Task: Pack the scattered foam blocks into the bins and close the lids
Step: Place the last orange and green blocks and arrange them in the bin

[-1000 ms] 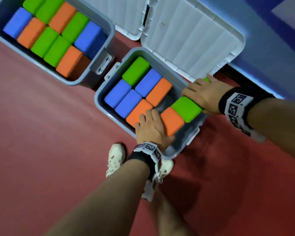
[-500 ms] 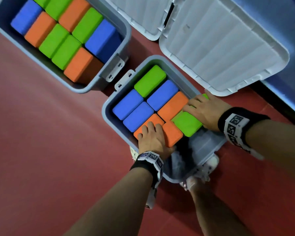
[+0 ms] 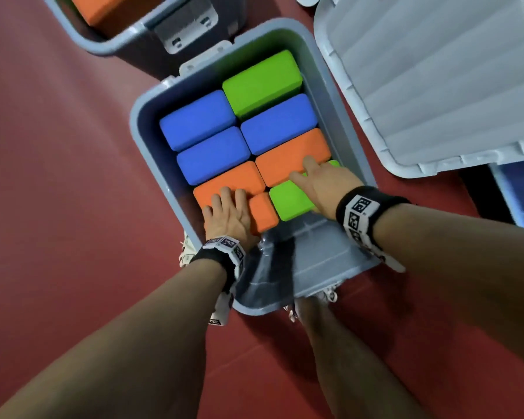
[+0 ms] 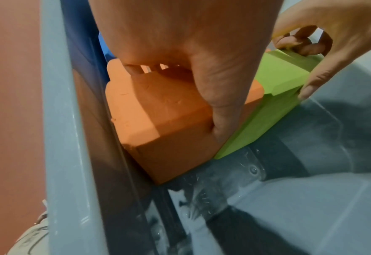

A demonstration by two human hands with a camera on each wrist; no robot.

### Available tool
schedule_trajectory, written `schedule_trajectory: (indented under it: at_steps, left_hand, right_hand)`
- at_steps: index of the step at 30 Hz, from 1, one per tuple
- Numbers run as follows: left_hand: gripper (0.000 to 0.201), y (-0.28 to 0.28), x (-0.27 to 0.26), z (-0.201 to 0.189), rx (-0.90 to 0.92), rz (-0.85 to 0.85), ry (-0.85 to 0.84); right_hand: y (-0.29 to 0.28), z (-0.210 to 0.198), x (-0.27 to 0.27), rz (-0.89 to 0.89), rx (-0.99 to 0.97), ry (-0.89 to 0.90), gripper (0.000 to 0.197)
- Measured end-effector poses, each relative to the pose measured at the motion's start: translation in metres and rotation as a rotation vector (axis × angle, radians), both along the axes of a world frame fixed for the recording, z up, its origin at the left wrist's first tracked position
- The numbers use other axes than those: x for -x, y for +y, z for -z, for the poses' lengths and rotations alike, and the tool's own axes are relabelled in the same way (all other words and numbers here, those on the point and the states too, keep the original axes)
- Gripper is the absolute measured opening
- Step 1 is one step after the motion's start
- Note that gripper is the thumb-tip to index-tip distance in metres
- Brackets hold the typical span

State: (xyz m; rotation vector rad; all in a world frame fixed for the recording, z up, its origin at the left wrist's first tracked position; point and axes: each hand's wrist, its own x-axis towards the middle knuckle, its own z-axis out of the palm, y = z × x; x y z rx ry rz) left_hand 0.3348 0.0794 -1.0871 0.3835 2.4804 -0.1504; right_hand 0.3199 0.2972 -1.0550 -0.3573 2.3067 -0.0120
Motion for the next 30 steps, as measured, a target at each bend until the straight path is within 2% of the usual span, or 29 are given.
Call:
schedule_trajectory:
  at_steps: [4, 9, 11, 17, 20, 27, 28, 30]
  left_hand:
    - [0.082, -0.001, -0.006, 0.015, -0.030, -0.043, 0.067]
    - [0.085, 0.003, -0.009, 0.023, 0.002, -0.037, 0.100]
    - [0.084, 0.004, -0.011, 0.025, 0.021, -0.017, 0.104]
    - [0.067, 0.002, -0.006, 0.024, 0.037, 0.098, 0.085]
    - [0.056, -0.005, -0.006, 0.020, -0.039, 0.151, 0.099]
    - [0.081, -0.008, -0.012, 0.018, -0.126, 0.295, 0.150]
    - [0.078, -0.006, -0.013, 0.017, -0.132, 0.260, 0.165]
    - [0.060, -0.007, -0.013, 0.013, -0.153, 0.178, 0.182]
  right_hand:
    - [0.001, 0.023, -0.012, 0.027, 0.049, 0.034, 0.065]
    - [0.000, 0.043, -0.019, 0.087, 0.064, 0.075, 0.057]
    - [-0.002, 0.048, -0.018, 0.098, 0.044, 0.063, 0.059]
    - [-0.011, 0.056, -0.020, 0.130, -0.037, 0.078, 0.074]
    - [-0.013, 0.052, -0.021, 0.151, -0.076, 0.088, 0.076]
    - [-0.014, 0.053, -0.022, 0.170, -0.066, 0.089, 0.071]
    - [-0.013, 0.054, -0.022, 0.175, -0.058, 0.088, 0.070]
    - [-0.013, 0.054, -0.024, 0.189, -0.041, 0.087, 0.070]
